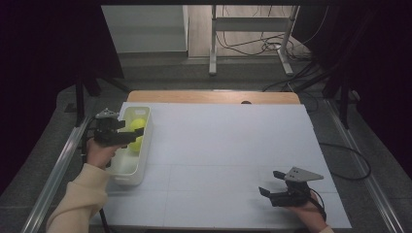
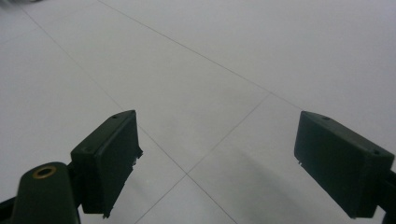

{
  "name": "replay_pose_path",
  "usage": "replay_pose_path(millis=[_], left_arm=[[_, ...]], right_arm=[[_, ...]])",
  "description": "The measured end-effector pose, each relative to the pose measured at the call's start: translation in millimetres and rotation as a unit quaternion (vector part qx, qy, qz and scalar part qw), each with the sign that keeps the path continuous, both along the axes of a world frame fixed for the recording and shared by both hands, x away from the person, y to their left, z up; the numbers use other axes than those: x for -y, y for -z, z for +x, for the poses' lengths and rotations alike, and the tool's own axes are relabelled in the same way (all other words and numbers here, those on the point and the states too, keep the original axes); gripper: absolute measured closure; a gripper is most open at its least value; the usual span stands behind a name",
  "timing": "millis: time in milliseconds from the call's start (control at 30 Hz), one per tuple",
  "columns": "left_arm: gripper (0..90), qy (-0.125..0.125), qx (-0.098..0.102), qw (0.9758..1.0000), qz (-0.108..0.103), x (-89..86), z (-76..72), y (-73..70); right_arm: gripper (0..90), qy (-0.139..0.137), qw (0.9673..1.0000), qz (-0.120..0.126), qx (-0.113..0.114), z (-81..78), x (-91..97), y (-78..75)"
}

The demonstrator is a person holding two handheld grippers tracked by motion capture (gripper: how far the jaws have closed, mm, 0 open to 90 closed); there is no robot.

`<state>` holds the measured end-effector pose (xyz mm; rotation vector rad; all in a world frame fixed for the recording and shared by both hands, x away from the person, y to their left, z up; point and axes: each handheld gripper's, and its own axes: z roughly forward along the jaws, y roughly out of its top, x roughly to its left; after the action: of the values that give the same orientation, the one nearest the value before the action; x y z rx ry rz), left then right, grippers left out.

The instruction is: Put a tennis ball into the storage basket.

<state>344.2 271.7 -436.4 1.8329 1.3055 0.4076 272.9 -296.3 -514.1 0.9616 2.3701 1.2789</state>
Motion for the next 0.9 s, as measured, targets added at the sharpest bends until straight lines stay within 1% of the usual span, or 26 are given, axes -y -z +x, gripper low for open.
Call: replay_pose_path(millis=[133,233,333,467,833,900], left_arm=[[15.1,0.019,0.007,0.9997,-0.012,5.2,-5.9,-2.2],[15.2,0.031,0.01,0.9993,-0.02,10.8,-11.8,-1.9],[15.2,0.043,0.012,0.9988,-0.02,16.5,-18.2,-0.4],[15.2,0.049,0.017,0.9984,-0.023,19.9,-22.9,-0.1],[15.3,0.063,0.031,0.9971,-0.031,26.7,-34.1,-0.3],[15.3,0.066,0.032,0.9968,-0.033,29.1,-37.0,0.9]], right_arm=[[14.5,-0.004,1.0,0.004,0.0,1.5,-1.1,0.0],[14.5,-0.006,1.0,0.002,0.001,1.6,-2.3,-0.4],[14.5,-0.01,0.9999,0.002,0.002,2.1,-3.2,-0.6],[14.4,-0.011,0.9999,0.005,0.002,2.2,-3.6,-0.5],[14.4,-0.008,1.0,0.003,0.0,1.1,-3.1,-0.8],[14.5,-0.008,1.0,0.006,0.0,0.8,-3.0,-0.7]])
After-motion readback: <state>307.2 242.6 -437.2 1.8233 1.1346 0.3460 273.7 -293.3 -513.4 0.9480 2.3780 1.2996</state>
